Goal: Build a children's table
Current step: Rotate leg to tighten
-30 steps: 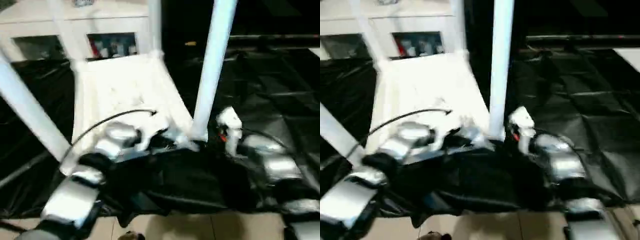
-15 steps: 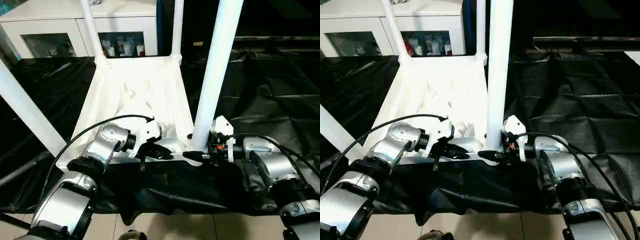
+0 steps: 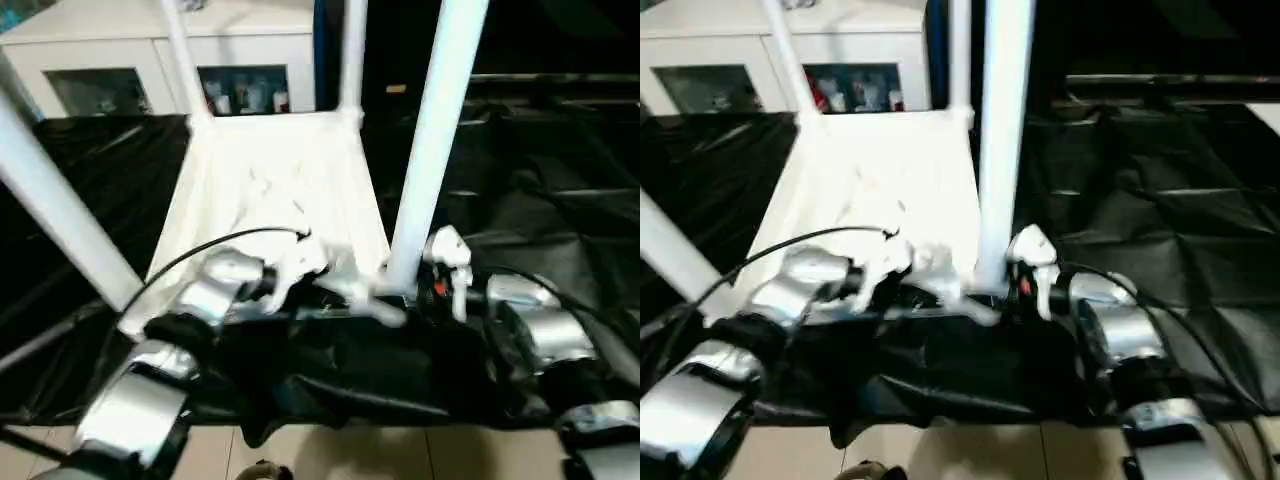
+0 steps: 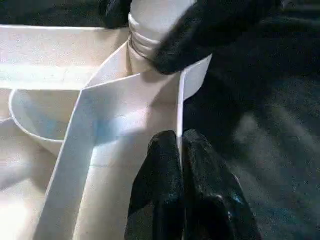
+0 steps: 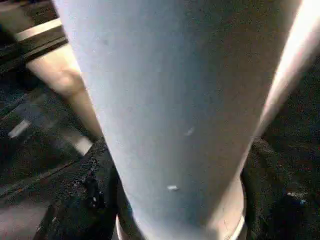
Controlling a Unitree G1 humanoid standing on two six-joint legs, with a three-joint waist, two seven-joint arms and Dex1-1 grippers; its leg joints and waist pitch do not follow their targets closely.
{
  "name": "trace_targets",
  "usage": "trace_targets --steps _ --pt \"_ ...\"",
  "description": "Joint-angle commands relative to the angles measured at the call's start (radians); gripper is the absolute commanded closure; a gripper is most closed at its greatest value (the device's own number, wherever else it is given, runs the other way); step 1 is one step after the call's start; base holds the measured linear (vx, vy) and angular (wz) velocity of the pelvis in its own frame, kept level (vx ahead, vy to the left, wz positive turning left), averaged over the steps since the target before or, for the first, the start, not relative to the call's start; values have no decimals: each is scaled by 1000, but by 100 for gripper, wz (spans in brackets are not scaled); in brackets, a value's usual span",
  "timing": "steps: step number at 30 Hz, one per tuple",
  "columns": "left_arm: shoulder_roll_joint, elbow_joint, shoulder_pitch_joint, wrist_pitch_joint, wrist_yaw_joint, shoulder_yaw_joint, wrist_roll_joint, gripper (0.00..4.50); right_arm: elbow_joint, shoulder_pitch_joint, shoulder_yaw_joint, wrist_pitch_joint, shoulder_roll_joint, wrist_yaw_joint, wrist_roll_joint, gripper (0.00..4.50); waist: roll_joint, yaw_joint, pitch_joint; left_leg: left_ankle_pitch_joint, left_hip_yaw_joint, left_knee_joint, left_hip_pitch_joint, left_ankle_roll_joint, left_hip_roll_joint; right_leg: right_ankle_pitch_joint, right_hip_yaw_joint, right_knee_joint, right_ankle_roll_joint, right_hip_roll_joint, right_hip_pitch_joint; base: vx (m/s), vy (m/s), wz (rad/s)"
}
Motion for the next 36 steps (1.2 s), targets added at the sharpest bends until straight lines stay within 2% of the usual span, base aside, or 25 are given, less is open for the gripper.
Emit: trace_targets --steps 1,3,4,5,6,7,8,10,13,14,16,19,22,24,26,27,29,34,35,36 --pt "-42 27 -39 20 167 32 5 450 63 5 18 18 69 -142 -32 180 -15 -8 -57 -432 -48 -91 36 -41 60 -369 33 -85 -194 -50 24 0 0 0" --pt "-78 48 -55 32 245 35 11 450 96 -9 -1 10 121 -279 -42 180 -11 -23 -58 -454 -50 -93 35 -49 55 -383 30 -90 -183 -49 24 0 0 0" --pt "-99 63 -64 32 295 31 19 450 114 -24 -22 3 161 -361 -41 180 -10 -25 -58 -456 -51 -91 36 -48 54 -381 30 -91 -182 -50 24 0 0 0" --pt "-109 68 -68 29 316 28 25 450 121 -33 -30 -3 181 -395 -39 180 -12 -31 -58 -465 -50 -90 39 -43 52 -380 31 -95 -183 -49 20 0 0 0" --pt "-112 70 -69 27 322 27 26 450 123 -37 -31 -5 189 -404 -39 180 -8 -32 -60 -461 -50 -89 38 -39 52 -373 31 -94 -184 -50 22 0 0 0" --pt "-118 76 -72 24 332 26 27 450 126 -43 -34 -9 203 -419 -41 180 -10 -34 -60 -452 -49 -89 35 -29 52 -354 30 -94 -184 -48 23 0 0 0" --pt "-131 86 -77 10 329 28 24 450 126 -59 -7 -41 230 -426 -75 180 -6 -34 -61 -446 -47 -89 35 -24 52 -332 30 -94 -186 -46 23 0 0 0" --pt "-130 87 -76 0 321 26 26 450 122 -62 13 -52 230 -403 -89 180 -8 -35 -61 -439 -46 -89 32 -15 51 -308 29 -92 -191 -46 26 0 0 0" --pt "-120 84 -70 -23 297 22 29 450 102 -49 18 -74 219 -324 -67 180 -12 -33 -62 -419 -43 -87 31 6 52 -286 30 -90 -201 -46 29 0 0 0" --pt "-115 86 -68 -41 294 21 29 450 93 -45 5 -81 215 -291 -44 145 -12 -31 -62 -413 -44 -85 31 14 52 -289 29 -89 -201 -47 30 0 0 0" --pt "-111 85 -65 -50 281 23 25 450 87 -43 6 -81 206 -265 -37 110 -15 -30 -62 -403 -42 -85 30 20 53 -286 30 -90 -203 -47 30 0 0 0" --pt "-96 79 -53 -69 218 25 18 450 67 -35 36 -99 159 -163 -56 92 -17 -24 -63 -371 -41 -81 26 40 54 -276 27 -87 -206 -48 35 0 0 0" --pt "-70 61 -37 -81 143 18 12 450 14 -14 66 -86 99 -5 -39 92 -16 -17 -63 -346 -38 -79 25 54 56 -257 27 -84 -214 -46 37 0 0 0" --pt "-33 38 -17 -100 40 2 7 450 -43 5 88 -70 28 139 -12 92 -19 -9 -65 -320 -37 -75 24 77 57 -222 26 -80 -227 -47 43 0 0 0" --pt "-14 26 -6 -113 -17 -8 4 450 -68 13 96 -61 -3 196 1 92 -17 -3 -68 -284 -36 -72 22 94 59 -173 26 -71 -245 -47 41 0 0 0" --pt "9 10 7 -132 -91 -15 -6 450 -92 20 101 -53 -41 268 10 92 -18 -1 -69 -275 -36 -71 22 98 59 -165 26 -70 -249 -47 41 0 0 0" --pt "28 -4 18 -142 -151 -14 -18 450 -105 24 100 -43 -74 320 14 92 -21 6 -68 -258 -34 -69 23 108 62 -154 26 -66 -262 -48 40 0 0 0" --pt "70 -22 40 -147 -245 -32 -9 450 -123 33 108 -26 -123 396 18 92 -22 16 -67 -276 -34 -73 28 91 65 -192 28 -68 -259 -48 36 0 0 0" --pt "72 -23 42 -147 -248 -32 -9 450 -123 33 109 -26 -124 397 18 92 -18 21 -65 -292 -34 -75 31 77 67 -210 30 -70 -256 -49 32 0 0 0" --pt "85 -41 55 -136 -282 -36 -15 450 -121 33 112 -25 -133 410 15 92 -21 26 -65 -302 -34 -77 34 66 69 -220 31 -69 -256 -50 31 0 0 0"
